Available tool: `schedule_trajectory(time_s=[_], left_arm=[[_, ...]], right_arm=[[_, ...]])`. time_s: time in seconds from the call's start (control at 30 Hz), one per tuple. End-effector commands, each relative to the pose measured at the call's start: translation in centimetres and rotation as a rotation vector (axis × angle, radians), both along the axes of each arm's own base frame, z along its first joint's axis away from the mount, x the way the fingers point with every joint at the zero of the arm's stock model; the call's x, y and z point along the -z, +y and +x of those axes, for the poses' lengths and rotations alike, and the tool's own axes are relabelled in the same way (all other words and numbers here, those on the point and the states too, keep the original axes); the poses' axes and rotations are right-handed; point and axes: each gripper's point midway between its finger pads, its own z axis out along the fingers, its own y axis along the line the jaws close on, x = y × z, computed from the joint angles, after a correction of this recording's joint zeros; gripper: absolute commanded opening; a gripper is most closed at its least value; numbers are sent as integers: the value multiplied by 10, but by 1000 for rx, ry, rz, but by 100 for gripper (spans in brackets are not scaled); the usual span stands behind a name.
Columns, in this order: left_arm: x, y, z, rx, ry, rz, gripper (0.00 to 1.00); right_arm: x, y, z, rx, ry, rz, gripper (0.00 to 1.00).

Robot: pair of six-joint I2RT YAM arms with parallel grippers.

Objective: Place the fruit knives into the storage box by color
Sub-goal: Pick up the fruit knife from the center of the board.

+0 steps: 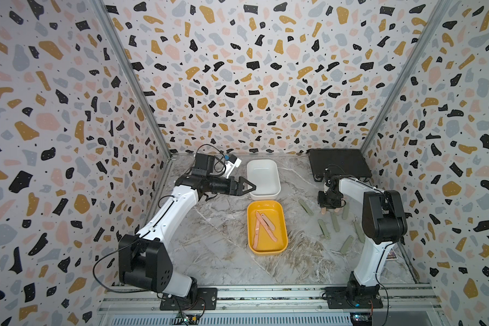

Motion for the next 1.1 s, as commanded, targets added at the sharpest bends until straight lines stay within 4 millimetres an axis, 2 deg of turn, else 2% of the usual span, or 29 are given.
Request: schedule_trajectory(time_s=[0.0, 0.33, 0.47, 0.7, 1.07], left_arm=[[-2, -2, 0, 7, -30, -11, 99], [0, -4, -2, 14, -11, -32, 99], [1, -4, -2, 15, -7, -34, 100], [2, -5, -2, 18, -4, -36, 100], [2, -8, -5, 41, 20, -33, 99]], right_arm=[[9, 20, -20, -23, 66, 69, 27], [10, 42, -16, -73, 79, 67, 24], [8, 42, -15, -79, 82, 57, 25], [3, 38, -24, -84, 85, 37, 36], [8, 37, -48, -105, 122, 14, 36]])
